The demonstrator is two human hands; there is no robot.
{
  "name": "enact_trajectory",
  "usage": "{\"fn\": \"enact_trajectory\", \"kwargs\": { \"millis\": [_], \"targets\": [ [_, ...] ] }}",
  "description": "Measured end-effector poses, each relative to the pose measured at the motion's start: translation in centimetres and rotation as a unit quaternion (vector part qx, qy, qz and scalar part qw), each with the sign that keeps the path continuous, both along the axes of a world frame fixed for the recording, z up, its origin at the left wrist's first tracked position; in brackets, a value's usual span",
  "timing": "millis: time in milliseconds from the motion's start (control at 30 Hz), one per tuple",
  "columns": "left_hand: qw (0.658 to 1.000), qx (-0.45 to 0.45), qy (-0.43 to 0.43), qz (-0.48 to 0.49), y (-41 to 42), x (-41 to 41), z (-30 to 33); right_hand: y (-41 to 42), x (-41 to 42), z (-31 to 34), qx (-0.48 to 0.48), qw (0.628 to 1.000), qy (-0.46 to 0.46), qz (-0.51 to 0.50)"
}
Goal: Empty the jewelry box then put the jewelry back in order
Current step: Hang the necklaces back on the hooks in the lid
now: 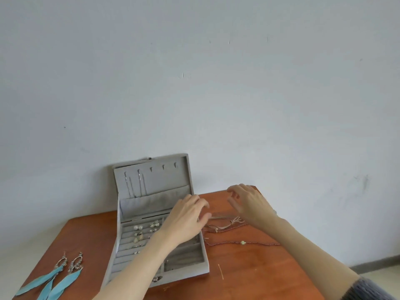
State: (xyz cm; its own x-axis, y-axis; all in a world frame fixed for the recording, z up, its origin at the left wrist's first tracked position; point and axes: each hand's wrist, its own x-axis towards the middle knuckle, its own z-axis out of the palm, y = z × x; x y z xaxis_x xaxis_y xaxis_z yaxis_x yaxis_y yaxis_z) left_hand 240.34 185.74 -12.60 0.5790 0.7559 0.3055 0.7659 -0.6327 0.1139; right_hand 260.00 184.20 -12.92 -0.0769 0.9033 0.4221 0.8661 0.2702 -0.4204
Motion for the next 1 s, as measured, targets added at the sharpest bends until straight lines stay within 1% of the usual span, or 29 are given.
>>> {"fn": "enact_trajectory", "kwargs": {
  "millis": [100, 267, 433, 567, 633, 700, 733, 800, 833, 867, 900, 933, 1000],
  "targets": [
    [0.999, -0.011, 0.029, -0.009, 0.6, 2.0, -0.6, -0.2, 2.9, -0.9, -0.036, 0.999, -0.005, -0.016],
    [0.995, -0.045, 0.092, 0.003, 1.6, 4.2, -1.8, 0.2, 5.3, -2.7, -0.117, 0.990, -0.069, -0.026],
    [0.989, -0.087, 0.116, 0.033, 2.6, 5.1, -2.5, 0.7, 6.5, -3.3, -0.143, 0.984, -0.085, -0.059],
    [0.986, -0.082, 0.130, 0.057, 2.8, 5.4, -3.1, 0.8, 6.7, -3.4, -0.163, 0.980, -0.110, -0.043],
    [0.985, -0.084, 0.135, 0.061, 2.8, 5.6, -3.0, 0.7, 6.7, -3.4, -0.176, 0.978, -0.104, -0.036],
    [0.986, -0.091, 0.124, 0.067, 2.7, 5.7, -2.7, 0.6, 6.8, -3.4, -0.190, 0.977, -0.090, -0.034],
    [0.987, -0.102, 0.104, 0.071, 2.5, 5.9, -2.5, 0.5, 6.9, -3.4, -0.194, 0.976, -0.088, -0.035],
    [0.987, -0.140, 0.036, 0.069, 2.0, 6.3, -1.4, 0.5, 6.8, -3.3, -0.195, 0.976, -0.092, -0.037],
    [0.985, -0.162, -0.003, 0.063, 1.8, 6.5, -0.8, 0.5, 6.6, -3.2, -0.191, 0.977, -0.080, -0.040],
    [0.981, -0.182, -0.045, 0.053, 1.6, 6.7, -0.1, 0.5, 6.4, -3.1, -0.183, 0.981, -0.046, -0.047],
    [0.976, -0.196, -0.088, 0.045, 1.4, 6.9, 0.7, 0.5, 6.1, -2.7, -0.177, 0.983, 0.013, -0.054],
    [0.969, -0.204, -0.131, 0.043, 1.3, 7.0, 1.5, 0.4, 5.8, -2.2, -0.175, 0.979, 0.093, -0.056],
    [0.954, -0.213, -0.204, 0.051, 1.0, 6.7, 3.2, -0.1, 4.9, -0.7, -0.167, 0.951, 0.256, -0.031]
  ]
}}
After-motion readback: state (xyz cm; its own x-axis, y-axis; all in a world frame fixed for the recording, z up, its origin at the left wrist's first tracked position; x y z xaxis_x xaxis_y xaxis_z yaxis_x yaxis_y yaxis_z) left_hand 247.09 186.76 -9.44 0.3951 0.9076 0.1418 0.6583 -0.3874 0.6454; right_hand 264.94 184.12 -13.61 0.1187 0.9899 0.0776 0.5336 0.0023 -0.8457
